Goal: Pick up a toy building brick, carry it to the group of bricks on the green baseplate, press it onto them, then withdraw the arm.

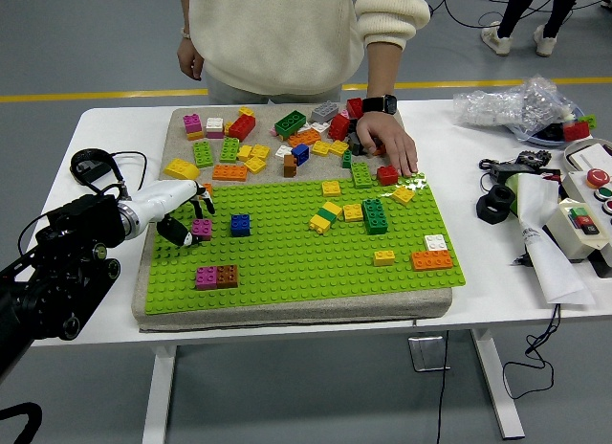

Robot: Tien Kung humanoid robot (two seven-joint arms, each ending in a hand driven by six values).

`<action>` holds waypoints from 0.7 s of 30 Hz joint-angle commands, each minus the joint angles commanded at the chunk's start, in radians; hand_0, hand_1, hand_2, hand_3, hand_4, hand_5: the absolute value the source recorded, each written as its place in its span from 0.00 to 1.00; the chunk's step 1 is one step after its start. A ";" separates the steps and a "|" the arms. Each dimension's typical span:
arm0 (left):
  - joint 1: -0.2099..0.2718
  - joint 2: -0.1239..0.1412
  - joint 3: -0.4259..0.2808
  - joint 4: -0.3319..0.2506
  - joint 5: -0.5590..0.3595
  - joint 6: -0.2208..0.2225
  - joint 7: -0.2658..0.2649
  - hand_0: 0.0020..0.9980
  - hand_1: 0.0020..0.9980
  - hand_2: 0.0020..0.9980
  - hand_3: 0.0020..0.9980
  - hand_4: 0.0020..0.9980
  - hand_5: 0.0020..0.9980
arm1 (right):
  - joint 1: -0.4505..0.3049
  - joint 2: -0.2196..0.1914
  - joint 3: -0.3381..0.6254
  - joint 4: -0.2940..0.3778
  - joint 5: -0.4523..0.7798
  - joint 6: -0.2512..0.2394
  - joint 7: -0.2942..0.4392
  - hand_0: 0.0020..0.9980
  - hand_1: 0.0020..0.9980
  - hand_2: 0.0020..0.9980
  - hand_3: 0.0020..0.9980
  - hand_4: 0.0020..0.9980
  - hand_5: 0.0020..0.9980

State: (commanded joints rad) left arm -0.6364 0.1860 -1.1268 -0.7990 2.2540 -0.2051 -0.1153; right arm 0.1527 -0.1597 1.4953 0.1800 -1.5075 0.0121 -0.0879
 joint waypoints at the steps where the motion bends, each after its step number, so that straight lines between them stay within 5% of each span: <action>1: 0.000 0.000 0.001 0.002 -0.001 0.000 -0.001 0.70 0.73 0.52 0.55 0.72 0.01 | 0.000 0.000 0.000 0.000 0.000 0.000 0.000 0.76 0.68 0.72 0.74 1.00 0.68; 3: 0.000 0.000 0.002 0.005 -0.002 -0.001 -0.001 0.70 0.73 0.52 0.55 0.72 0.01 | 0.001 0.000 0.000 0.000 0.001 0.000 0.000 0.76 0.68 0.72 0.74 1.00 0.68; 4: 0.001 0.000 0.002 0.007 -0.003 -0.001 -0.001 0.63 0.65 0.51 0.53 0.64 0.00 | 0.001 0.000 0.000 0.000 0.000 0.000 0.000 0.76 0.68 0.72 0.74 1.00 0.68; 21: 0.013 0.009 -0.019 -0.027 -0.021 -0.004 -0.001 0.58 0.58 0.50 0.51 0.59 0.00 | -0.002 0.001 0.001 0.000 -0.005 0.000 -0.001 0.76 0.68 0.72 0.74 1.00 0.68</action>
State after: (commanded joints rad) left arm -0.6236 0.1951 -1.1454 -0.8257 2.2330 -0.2093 -0.1166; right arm 0.1512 -0.1587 1.4966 0.1800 -1.5121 0.0125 -0.0889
